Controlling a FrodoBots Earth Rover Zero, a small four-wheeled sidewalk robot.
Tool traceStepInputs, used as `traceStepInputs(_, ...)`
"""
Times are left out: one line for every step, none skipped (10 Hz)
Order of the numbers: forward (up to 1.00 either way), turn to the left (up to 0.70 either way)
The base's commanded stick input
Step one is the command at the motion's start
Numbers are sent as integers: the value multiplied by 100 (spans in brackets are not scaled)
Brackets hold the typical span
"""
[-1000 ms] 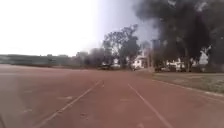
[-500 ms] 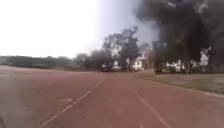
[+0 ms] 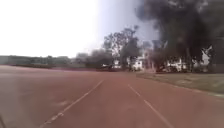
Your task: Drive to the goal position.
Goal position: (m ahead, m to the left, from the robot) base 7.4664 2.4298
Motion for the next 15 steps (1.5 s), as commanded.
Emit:
traceStepInputs(70,0)
traceStepInputs(70,0)
traceStepInputs(70,0)
traceStepInputs(70,0)
traceStepInputs(70,0)
traceStepInputs(70,0)
traceStepInputs(70,0)
traceStepInputs(70,0)
traceStepInputs(70,0)
traceStepInputs(70,0)
traceStepInputs(70,0)
traceStepInputs(70,0)
traceStepInputs(70,0)
traceStepInputs(70,0)
traceStepInputs(70,0)
